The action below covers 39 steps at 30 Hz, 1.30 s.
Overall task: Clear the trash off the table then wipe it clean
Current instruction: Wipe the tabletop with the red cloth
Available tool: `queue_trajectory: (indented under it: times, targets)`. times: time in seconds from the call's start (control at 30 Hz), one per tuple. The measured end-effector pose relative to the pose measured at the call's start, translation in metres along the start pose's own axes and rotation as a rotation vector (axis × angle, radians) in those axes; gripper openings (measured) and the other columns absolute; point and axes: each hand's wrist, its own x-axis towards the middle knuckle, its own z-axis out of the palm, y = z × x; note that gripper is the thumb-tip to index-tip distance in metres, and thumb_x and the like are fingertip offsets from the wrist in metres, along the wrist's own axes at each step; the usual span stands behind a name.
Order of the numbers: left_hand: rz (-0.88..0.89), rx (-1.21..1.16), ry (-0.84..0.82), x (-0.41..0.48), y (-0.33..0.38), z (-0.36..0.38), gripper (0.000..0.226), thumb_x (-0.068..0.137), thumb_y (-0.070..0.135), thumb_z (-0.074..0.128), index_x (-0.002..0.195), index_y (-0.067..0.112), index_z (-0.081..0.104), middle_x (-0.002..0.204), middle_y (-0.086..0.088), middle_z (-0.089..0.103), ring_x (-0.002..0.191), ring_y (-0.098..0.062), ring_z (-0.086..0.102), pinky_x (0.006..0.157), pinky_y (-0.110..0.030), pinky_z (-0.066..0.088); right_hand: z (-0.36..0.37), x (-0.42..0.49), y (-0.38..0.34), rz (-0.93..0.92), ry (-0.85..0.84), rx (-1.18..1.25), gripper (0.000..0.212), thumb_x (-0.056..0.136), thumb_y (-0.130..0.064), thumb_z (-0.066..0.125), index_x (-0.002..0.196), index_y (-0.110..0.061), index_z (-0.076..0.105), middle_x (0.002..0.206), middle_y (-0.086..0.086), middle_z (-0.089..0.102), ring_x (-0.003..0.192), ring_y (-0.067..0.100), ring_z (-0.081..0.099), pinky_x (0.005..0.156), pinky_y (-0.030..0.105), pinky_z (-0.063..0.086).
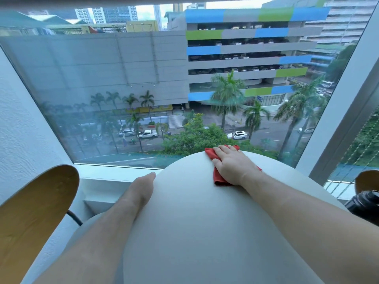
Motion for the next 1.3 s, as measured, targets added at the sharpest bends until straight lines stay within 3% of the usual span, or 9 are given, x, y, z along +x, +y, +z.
queue_trajectory:
  times: [0.2, 0.37, 0.47, 0.6, 0.67, 0.77, 0.87, 1.1, 1.3]
  targets:
    - [-0.114, -0.346, -0.052, -0.014, -0.009, -0.009, 0.054, 0.106, 0.044, 0.036, 0.094, 0.002, 0.067, 0.075, -0.014, 0.069, 0.059, -0.028, 0.059, 0.061, -0.031, 0.044, 0.011, 0.002, -0.067, -0.141, -0.021, -0.001, 0.06, 0.109, -0.048, 0.023, 0.165, -0.027, 0.019, 0.174, -0.003, 0.014, 0.16, 0.023, 0.01, 0.13, 0.044, 0.007]
    - [-0.169, -0.467, -0.028, -0.035, -0.032, -0.012, 0.077, 0.086, 0.059, 0.043, 0.121, -0.005, 0.068, 0.114, -0.028, 0.074, 0.082, -0.036, 0.07, 0.073, -0.038, 0.053, 0.021, -0.019, -0.112, -0.277, -0.03, 0.0, 0.058, 0.109, -0.046, 0.025, 0.165, -0.028, 0.021, 0.173, -0.005, 0.016, 0.16, 0.023, 0.009, 0.129, 0.042, 0.007]
    - [-0.178, -0.507, -0.006, -0.048, -0.05, -0.011, 0.076, 0.078, 0.059, 0.043, 0.114, -0.002, 0.073, 0.108, -0.025, 0.077, 0.086, -0.038, 0.073, 0.08, -0.045, 0.055, 0.024, -0.038, -0.136, -0.354, -0.025, -0.001, 0.057, 0.11, -0.045, 0.027, 0.164, -0.027, 0.024, 0.172, -0.005, 0.02, 0.159, 0.023, 0.012, 0.129, 0.042, 0.01]
    - [-0.164, -0.594, 0.027, -0.083, -0.061, -0.012, 0.046, 0.102, 0.041, 0.039, 0.097, 0.006, 0.069, 0.085, -0.016, 0.069, 0.07, -0.03, 0.062, 0.063, -0.033, 0.049, 0.027, -0.071, -0.158, -0.425, -0.034, 0.017, 0.057, 0.109, -0.045, 0.027, 0.164, -0.029, 0.022, 0.173, -0.007, 0.018, 0.16, 0.019, 0.01, 0.129, 0.04, 0.007]
    - [-0.197, -0.631, 0.009, -0.093, -0.067, -0.009, 0.051, 0.106, 0.042, 0.035, 0.101, 0.006, 0.071, 0.084, -0.016, 0.07, 0.066, -0.029, 0.064, 0.061, -0.031, 0.049, 0.027, -0.091, -0.165, -0.449, -0.041, 0.028, 0.057, 0.11, -0.045, 0.028, 0.165, -0.03, 0.021, 0.173, -0.007, 0.016, 0.16, 0.017, 0.008, 0.13, 0.038, 0.006]
    - [-0.225, -0.725, -0.004, -0.118, -0.074, -0.007, 0.061, 0.105, 0.052, 0.036, 0.113, 0.006, 0.076, 0.101, -0.019, 0.078, 0.085, -0.038, 0.075, 0.082, -0.046, 0.061, 0.027, -0.124, -0.176, -0.5, -0.045, 0.042, 0.057, 0.11, -0.046, 0.029, 0.164, -0.03, 0.023, 0.173, -0.007, 0.016, 0.16, 0.016, 0.007, 0.13, 0.037, 0.005]
    - [-0.233, -0.79, 0.035, -0.144, -0.078, -0.001, 0.061, 0.103, 0.058, 0.037, 0.114, 0.013, 0.076, 0.104, -0.019, 0.079, 0.1, -0.041, 0.076, 0.098, -0.061, 0.056, 0.028, -0.152, -0.181, -0.532, -0.045, 0.058, 0.056, 0.11, -0.046, 0.031, 0.163, -0.031, 0.024, 0.173, -0.008, 0.018, 0.16, 0.016, 0.008, 0.13, 0.036, 0.004]
    - [-0.213, -0.935, 0.189, -0.203, -0.084, 0.025, 0.05, 0.109, 0.052, 0.04, 0.109, 0.015, 0.074, 0.099, -0.011, 0.079, 0.092, -0.028, 0.075, 0.068, -0.034, 0.057, 0.035, -0.206, -0.174, -0.57, -0.038, 0.05, 0.058, 0.108, -0.045, 0.033, 0.164, -0.031, 0.024, 0.173, -0.009, 0.018, 0.16, 0.015, 0.009, 0.13, 0.036, 0.004]
    - [-0.18, -0.981, 0.258, -0.244, -0.096, 0.05, 0.055, 0.108, 0.054, 0.039, 0.115, 0.011, 0.073, 0.101, -0.008, 0.078, 0.087, -0.021, 0.071, 0.08, -0.038, 0.053, 0.038, -0.259, -0.159, -0.588, -0.01, 0.087, 0.058, 0.105, -0.046, 0.032, 0.161, -0.031, 0.032, 0.17, -0.006, 0.027, 0.16, 0.018, 0.016, 0.13, 0.04, 0.008]
